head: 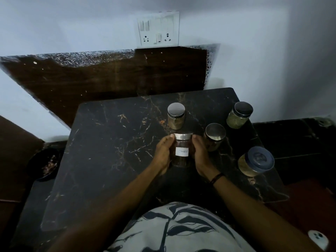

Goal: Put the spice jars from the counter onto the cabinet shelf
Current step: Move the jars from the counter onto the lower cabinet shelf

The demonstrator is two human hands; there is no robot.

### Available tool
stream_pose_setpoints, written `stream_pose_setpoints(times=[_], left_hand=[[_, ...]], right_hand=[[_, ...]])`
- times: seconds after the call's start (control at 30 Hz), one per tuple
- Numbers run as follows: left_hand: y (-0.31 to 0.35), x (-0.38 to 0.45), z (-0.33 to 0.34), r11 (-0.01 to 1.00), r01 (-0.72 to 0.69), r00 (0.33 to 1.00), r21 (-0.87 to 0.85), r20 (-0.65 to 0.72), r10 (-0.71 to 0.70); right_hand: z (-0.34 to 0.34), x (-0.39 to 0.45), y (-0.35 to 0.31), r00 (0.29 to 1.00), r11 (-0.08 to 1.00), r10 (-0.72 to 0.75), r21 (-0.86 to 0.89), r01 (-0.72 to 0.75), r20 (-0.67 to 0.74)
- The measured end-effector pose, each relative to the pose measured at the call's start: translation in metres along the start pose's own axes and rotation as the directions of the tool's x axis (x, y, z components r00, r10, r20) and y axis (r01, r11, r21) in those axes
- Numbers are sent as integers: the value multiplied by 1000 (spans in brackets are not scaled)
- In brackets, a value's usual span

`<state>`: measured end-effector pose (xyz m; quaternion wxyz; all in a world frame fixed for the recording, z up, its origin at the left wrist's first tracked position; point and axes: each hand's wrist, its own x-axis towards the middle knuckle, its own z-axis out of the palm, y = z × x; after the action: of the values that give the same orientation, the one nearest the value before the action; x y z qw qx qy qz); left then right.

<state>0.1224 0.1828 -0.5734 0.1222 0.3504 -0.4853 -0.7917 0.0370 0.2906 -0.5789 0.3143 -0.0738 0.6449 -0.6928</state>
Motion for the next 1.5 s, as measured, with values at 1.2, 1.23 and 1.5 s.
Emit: stream_pose_setpoints(times=[1.2,1.23,1.5], left_hand=[[509,-81,114,445,-896,444,15,94,891],[520,-84,117,416,-909,418,41,85,905],[587,-88,137,345,-921,352,180,6,936]], right_hand=[[156,1,-498,454,487,-870,191,852,192],[160,0,-509,426,453,-888,173,875,171],[181,14,-576,435,435,-900,76,897,19]])
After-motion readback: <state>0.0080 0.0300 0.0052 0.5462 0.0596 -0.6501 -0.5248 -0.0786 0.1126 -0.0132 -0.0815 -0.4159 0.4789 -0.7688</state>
